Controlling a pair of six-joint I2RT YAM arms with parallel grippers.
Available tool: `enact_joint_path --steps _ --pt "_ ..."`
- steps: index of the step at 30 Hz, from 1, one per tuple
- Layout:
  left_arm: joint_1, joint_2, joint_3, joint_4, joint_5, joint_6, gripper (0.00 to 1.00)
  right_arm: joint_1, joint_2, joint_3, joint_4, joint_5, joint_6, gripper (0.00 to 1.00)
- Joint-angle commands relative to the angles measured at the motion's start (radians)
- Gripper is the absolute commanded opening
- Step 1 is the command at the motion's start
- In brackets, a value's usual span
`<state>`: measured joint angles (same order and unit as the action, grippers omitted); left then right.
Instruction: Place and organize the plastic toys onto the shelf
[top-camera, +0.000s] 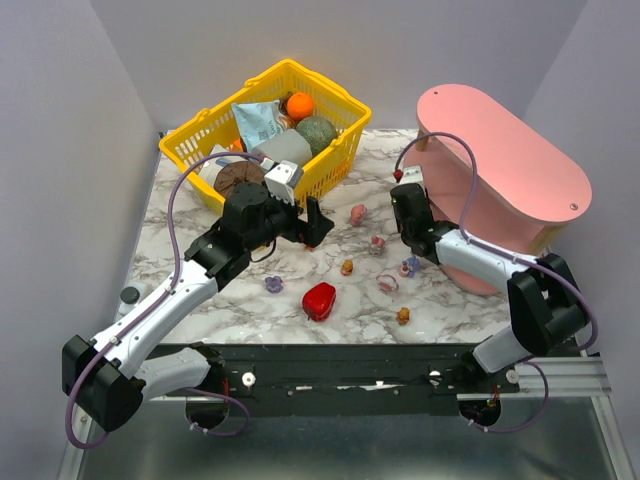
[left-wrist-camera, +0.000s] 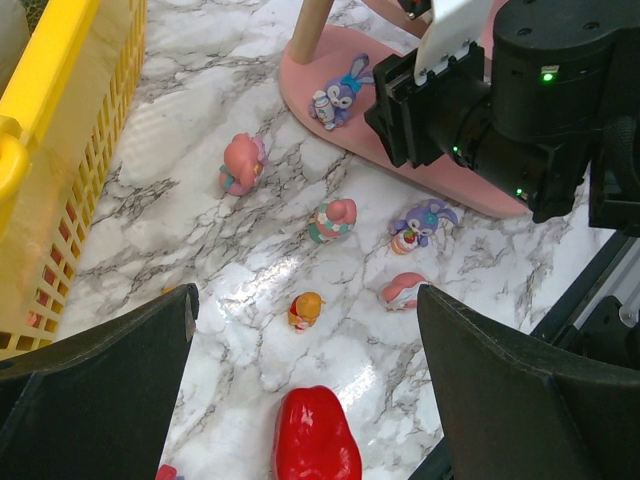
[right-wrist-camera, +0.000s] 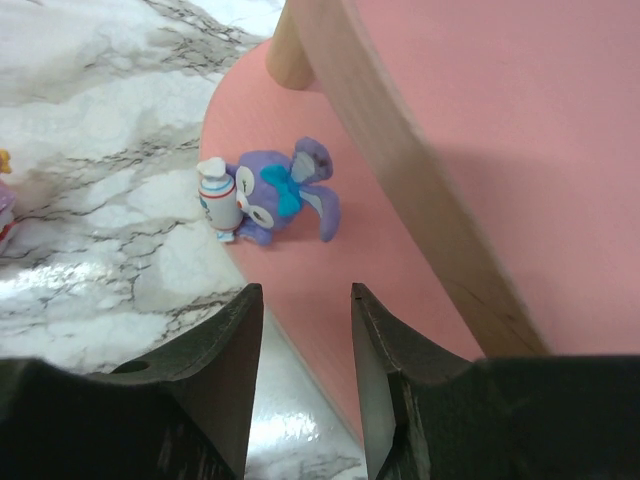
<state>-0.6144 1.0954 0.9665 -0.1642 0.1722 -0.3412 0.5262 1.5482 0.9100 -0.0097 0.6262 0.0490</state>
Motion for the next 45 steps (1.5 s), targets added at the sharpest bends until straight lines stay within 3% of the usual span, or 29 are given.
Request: enact_joint_path --steps 1,12,26,45 --pt "0.005 -0.005 -0.014 0.012 0.021 0.001 0.99 -0.009 -0.074 0.013 -0.174 -0.103 0.101 0.47" --pt "0.01 0.0 -0.028 0.026 0.038 -0.008 0.99 -0.009 -0.269 -0.005 -0.48 -0.345 0.103 0.49" --pt "0.012 0.008 -0.043 0.038 0.058 -0.012 0.99 -0.008 -0.249 -0.04 -0.475 -0.382 0.086 0.47" --pt "0.013 0.012 -0.049 0.043 0.056 -0.015 0.99 0.008 -0.218 -0.083 -0.408 -0.398 0.038 0.34"
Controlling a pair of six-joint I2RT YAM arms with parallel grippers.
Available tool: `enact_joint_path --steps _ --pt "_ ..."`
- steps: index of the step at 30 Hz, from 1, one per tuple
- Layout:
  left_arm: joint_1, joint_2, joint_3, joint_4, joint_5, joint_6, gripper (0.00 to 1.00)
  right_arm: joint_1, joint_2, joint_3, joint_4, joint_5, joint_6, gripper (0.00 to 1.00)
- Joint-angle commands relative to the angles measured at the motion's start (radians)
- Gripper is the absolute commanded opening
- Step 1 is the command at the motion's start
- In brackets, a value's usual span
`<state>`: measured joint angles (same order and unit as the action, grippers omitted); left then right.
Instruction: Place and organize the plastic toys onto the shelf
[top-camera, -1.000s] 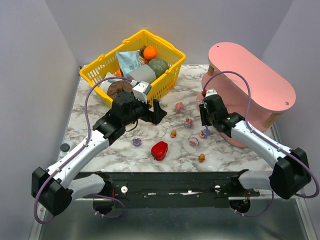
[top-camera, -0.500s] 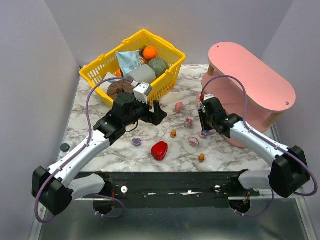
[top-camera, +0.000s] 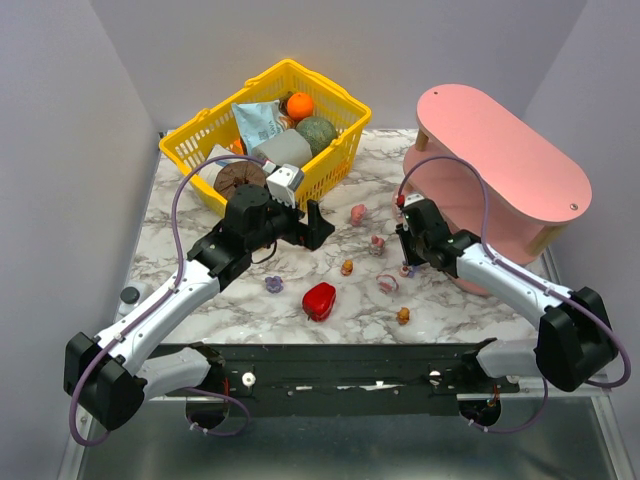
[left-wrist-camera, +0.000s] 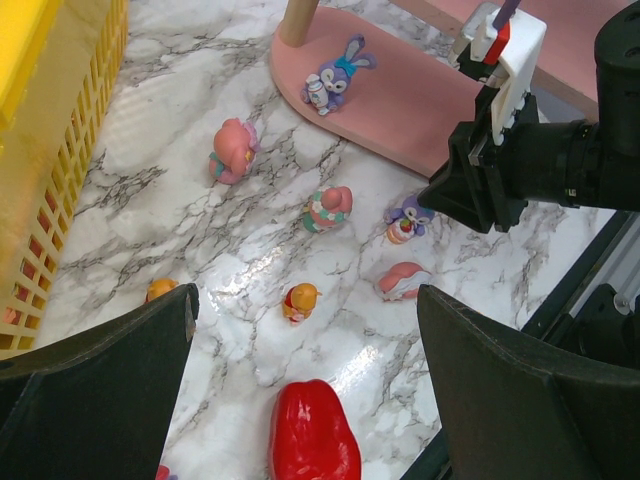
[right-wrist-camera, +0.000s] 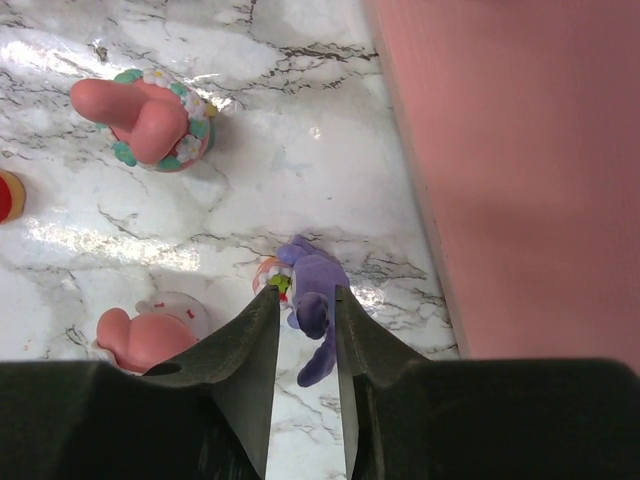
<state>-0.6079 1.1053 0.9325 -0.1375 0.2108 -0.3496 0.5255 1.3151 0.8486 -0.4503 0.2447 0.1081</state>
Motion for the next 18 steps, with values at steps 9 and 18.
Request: enact_joint_path --steps 9,18 --pt "0.007 -0.009 -0.021 0.013 0.013 -0.006 0.99 0.008 0.02 0.012 0.015 0.03 -0.065 0.03" --pt "0.01 -0.009 -0.031 0.026 0.019 -0.008 0.99 0.01 0.01 0.136 -0.054 0.119 -0.26 0.01"
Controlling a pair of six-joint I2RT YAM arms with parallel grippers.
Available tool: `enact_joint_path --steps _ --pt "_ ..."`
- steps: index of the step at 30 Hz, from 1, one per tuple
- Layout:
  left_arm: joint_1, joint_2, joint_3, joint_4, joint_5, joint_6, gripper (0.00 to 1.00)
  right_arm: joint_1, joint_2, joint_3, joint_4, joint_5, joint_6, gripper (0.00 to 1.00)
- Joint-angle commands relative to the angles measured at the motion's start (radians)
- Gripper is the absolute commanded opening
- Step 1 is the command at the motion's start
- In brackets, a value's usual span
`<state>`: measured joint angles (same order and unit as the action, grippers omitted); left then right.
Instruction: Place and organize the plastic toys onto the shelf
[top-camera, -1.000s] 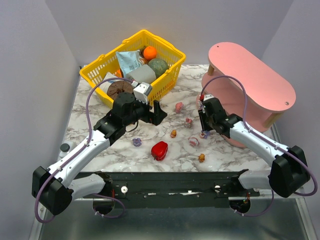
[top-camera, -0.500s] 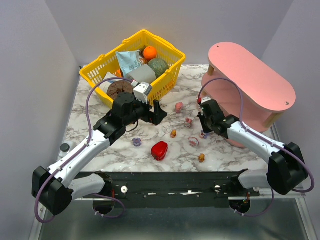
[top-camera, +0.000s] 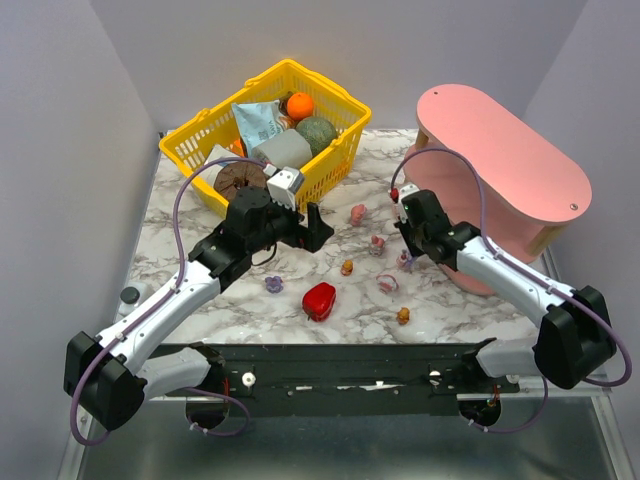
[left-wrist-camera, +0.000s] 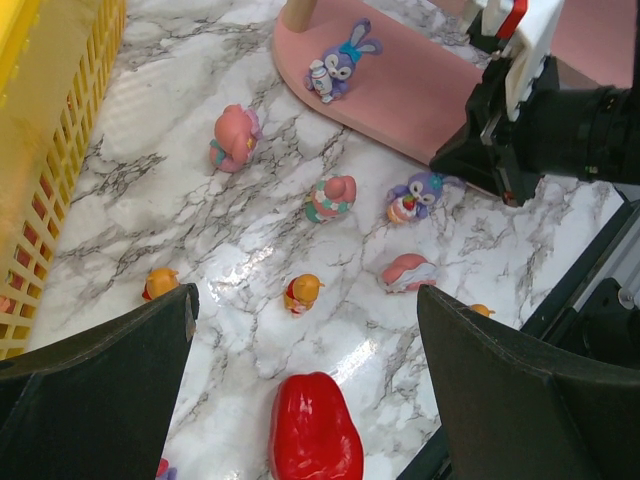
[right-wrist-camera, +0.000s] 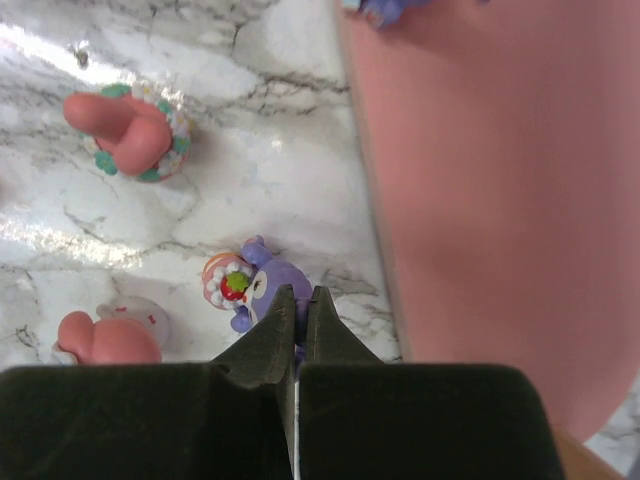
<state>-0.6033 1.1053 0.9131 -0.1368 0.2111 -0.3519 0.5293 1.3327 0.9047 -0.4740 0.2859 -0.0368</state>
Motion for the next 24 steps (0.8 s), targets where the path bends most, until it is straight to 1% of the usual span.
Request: enact_joint_path --steps 1,5,10,13,19,24 --pt "0.007 -0.009 -0.013 0.026 0.019 -0.006 0.99 0.006 -0.006 0.101 -0.029 0.085 -0.159 0.01" --pt "0.007 -0.012 -0.017 0.034 0.022 -0.006 0.99 0.006 0.011 0.137 -0.017 0.107 -0.268 0.01" --pt "0.008 -0.019 -0.023 0.043 0.022 -0.007 0.99 0.006 0.006 0.115 0.035 0.062 -0.434 0.01" --pt "0.01 -0.021 -0.026 0.049 0.022 -0.007 0.99 0.006 0.01 0.097 0.051 0.053 -0.504 0.01" --pt "0.011 -0.018 -0.034 0.06 0.024 -0.01 0.99 0.005 0.022 0.054 0.095 0.067 -0.554 0.01" --pt "0.016 -0.021 -0.036 0.059 0.027 -0.009 0.99 0.001 0.031 0.011 0.146 0.075 -0.558 0.01"
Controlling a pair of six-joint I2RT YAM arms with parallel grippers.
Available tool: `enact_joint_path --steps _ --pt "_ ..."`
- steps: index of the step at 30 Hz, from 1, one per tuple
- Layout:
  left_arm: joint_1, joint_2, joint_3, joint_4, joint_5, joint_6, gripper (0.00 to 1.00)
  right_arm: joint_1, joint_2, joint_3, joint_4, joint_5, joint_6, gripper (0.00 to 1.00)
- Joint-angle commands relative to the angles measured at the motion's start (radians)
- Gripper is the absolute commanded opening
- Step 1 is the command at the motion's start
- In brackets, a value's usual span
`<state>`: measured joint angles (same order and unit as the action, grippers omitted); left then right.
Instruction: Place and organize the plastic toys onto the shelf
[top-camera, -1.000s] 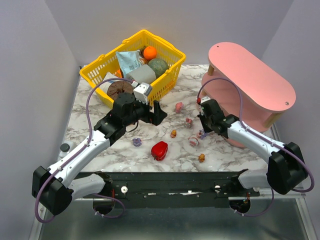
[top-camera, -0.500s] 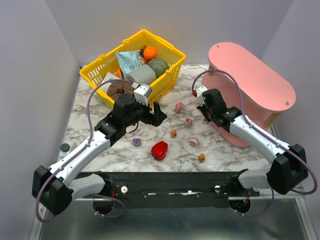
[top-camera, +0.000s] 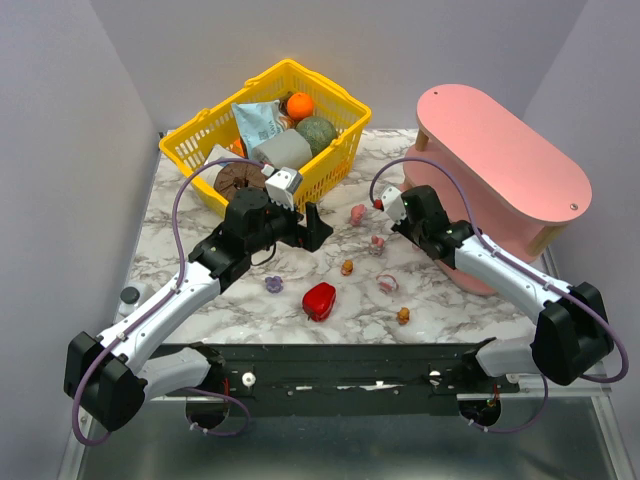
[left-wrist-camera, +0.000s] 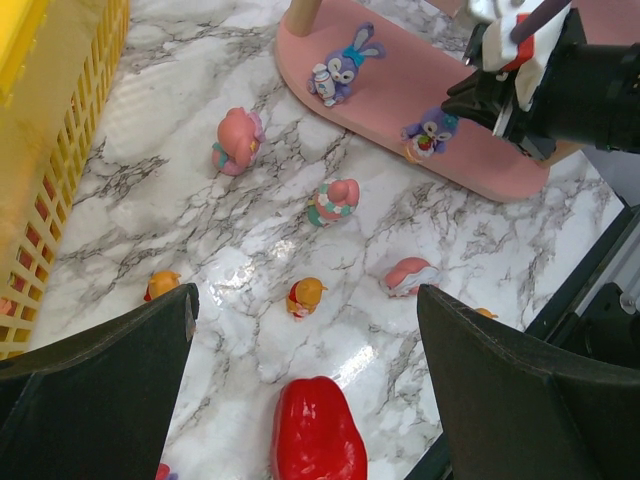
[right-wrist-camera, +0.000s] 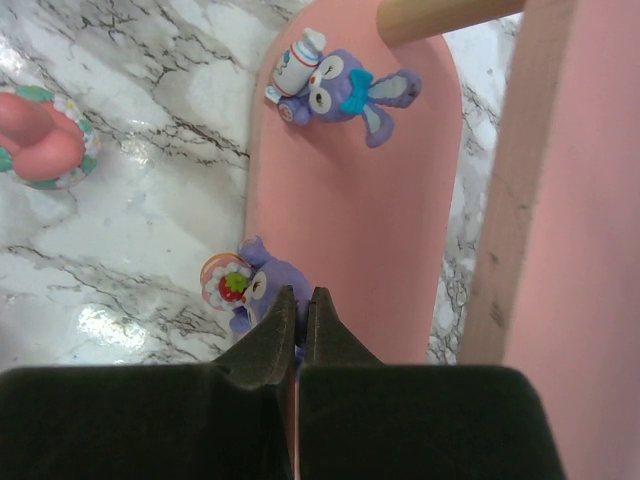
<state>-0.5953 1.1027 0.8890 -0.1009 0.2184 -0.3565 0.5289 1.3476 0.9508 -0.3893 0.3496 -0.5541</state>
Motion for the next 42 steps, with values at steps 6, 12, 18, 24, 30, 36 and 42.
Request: enact_joint_path --steps 6,12,18,24,30,36,42 --pt "0.011 -0.01 -0.01 0.026 0.025 -0.006 0.99 -0.017 0.016 -0.067 0.113 0.055 -0.035 0.01" --pt "0.012 -0.006 -0.009 0.024 0.029 -0.004 0.99 -0.035 0.021 -0.081 0.153 0.1 -0.027 0.01" --pt "0.015 -0.006 -0.013 0.024 0.029 -0.006 0.99 -0.049 0.033 -0.095 0.182 0.123 -0.027 0.01" --pt "0.017 -0.006 -0.018 0.026 0.029 -0.006 0.99 -0.067 0.036 -0.101 0.194 0.131 -0.017 0.02" --pt "0.02 -0.004 -0.019 0.027 0.03 -0.006 0.99 -0.07 0.051 -0.095 0.194 0.141 0.003 0.09" --pt "0.022 -0.009 -0.024 0.029 0.03 -0.006 0.99 -0.072 0.065 -0.089 0.199 0.176 0.016 0.2" --pt "0.023 -0.009 -0.027 0.03 0.029 -0.007 0.99 -0.073 0.065 -0.089 0.208 0.193 0.011 0.3"
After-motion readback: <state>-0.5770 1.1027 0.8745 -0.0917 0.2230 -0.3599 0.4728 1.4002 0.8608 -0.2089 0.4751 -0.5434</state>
